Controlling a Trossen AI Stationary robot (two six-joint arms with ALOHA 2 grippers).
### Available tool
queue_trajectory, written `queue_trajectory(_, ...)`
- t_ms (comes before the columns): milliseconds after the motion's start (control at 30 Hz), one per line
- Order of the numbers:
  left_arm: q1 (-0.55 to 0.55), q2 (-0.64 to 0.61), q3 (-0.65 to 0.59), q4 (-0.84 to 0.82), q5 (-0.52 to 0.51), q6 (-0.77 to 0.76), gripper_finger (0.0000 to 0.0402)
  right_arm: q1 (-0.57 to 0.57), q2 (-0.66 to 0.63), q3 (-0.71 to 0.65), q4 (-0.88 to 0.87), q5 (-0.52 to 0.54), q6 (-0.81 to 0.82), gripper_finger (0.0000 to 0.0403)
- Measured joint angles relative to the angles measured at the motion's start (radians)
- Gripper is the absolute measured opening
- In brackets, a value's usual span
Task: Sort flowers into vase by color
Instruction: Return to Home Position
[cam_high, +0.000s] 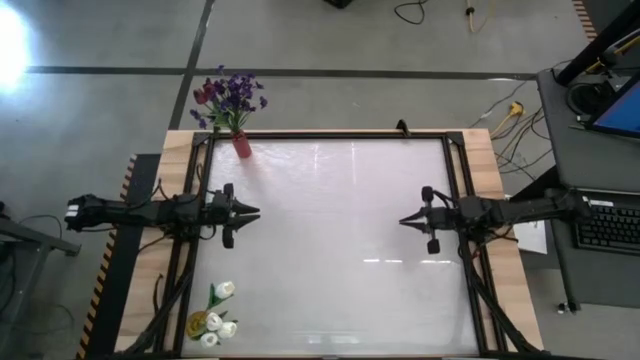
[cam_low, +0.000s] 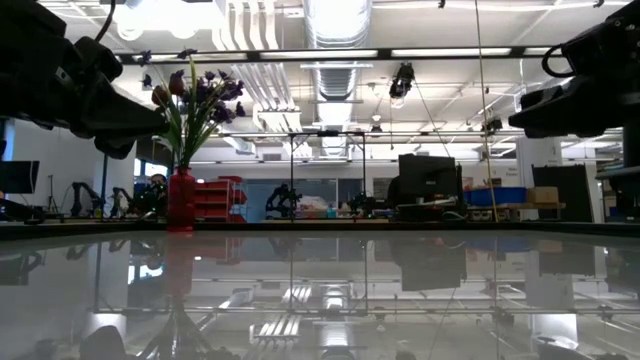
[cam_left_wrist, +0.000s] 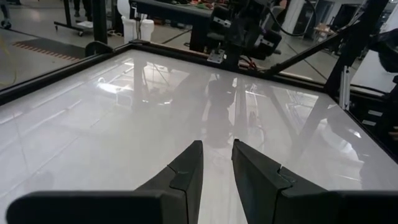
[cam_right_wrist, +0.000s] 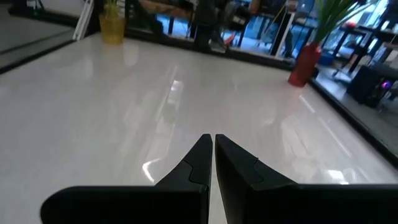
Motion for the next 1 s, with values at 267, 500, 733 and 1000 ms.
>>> queue_trajectory(267, 0.0, 0.008, 0.0, 0.0, 0.0, 0.0, 0.0075, 0.0, -0.057, 0.0, 0.0, 0.0, 0.0, 0.0013)
queue_trajectory(500, 0.0, 0.008, 0.0, 0.0, 0.0, 0.0, 0.0075, 0.0, -0.092, 0.0, 0.001, 0.0, 0.0, 0.0013)
queue_trajectory(733, 0.0, 0.008, 0.0, 0.0, 0.0, 0.0, 0.0075, 0.0, -0.082, 0.0, 0.001, -0.001, 0.0, 0.0013)
queue_trajectory(1000, 0.0, 0.008, 0.0, 0.0, 0.0, 0.0, 0.0075, 0.0, -0.082, 0.0, 0.001, -0.001, 0.0, 0.0013)
